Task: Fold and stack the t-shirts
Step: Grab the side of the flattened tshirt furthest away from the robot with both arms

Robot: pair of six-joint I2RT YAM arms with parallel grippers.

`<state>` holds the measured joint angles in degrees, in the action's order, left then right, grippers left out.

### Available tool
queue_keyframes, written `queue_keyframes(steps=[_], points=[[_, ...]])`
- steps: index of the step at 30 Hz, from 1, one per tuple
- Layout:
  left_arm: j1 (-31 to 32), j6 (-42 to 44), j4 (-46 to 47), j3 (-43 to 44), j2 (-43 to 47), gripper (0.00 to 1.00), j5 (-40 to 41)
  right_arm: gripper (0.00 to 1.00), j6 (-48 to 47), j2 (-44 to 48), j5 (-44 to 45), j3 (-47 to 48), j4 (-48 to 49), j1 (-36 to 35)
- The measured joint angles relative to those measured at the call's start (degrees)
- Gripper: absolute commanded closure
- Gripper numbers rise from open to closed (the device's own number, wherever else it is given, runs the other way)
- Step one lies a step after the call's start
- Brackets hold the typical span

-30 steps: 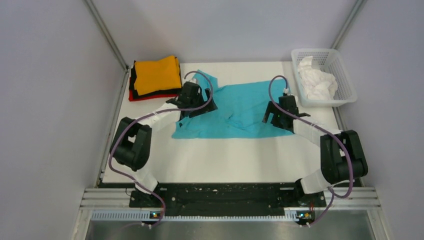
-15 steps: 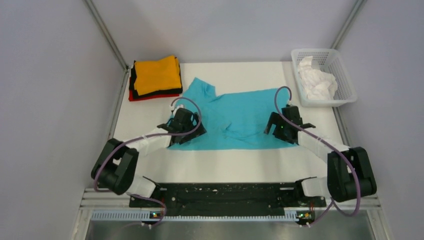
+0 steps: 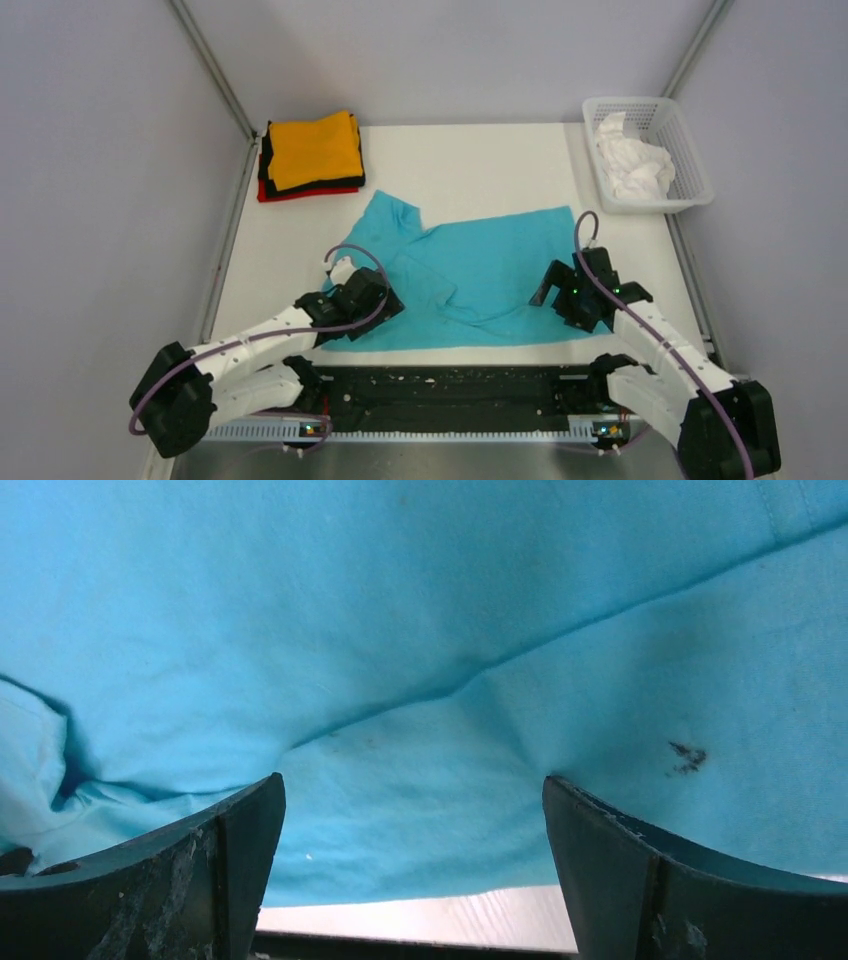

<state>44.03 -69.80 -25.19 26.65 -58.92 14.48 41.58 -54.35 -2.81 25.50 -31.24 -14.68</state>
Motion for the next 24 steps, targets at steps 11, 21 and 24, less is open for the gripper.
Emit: queue_keyframes(steps=[11, 21, 24], points=[[0.3, 9.4, -7.3, 13.0, 1.5, 0.01, 6.7, 0.01, -2.6, 1.6, 0.0, 8.4, -3.2, -0.3], [-19.8, 31.1, -2.2, 45.3, -27.1, 0.04, 3.9, 0.01, -8.2, -8.9, 8.0, 20.9, 5.2, -0.3], [-22.5, 36.0, -3.4, 58.0, -40.0, 0.08, 3.1, 0.01, -9.1, -11.4, 9.4, 21.9, 5.5, -0.2]])
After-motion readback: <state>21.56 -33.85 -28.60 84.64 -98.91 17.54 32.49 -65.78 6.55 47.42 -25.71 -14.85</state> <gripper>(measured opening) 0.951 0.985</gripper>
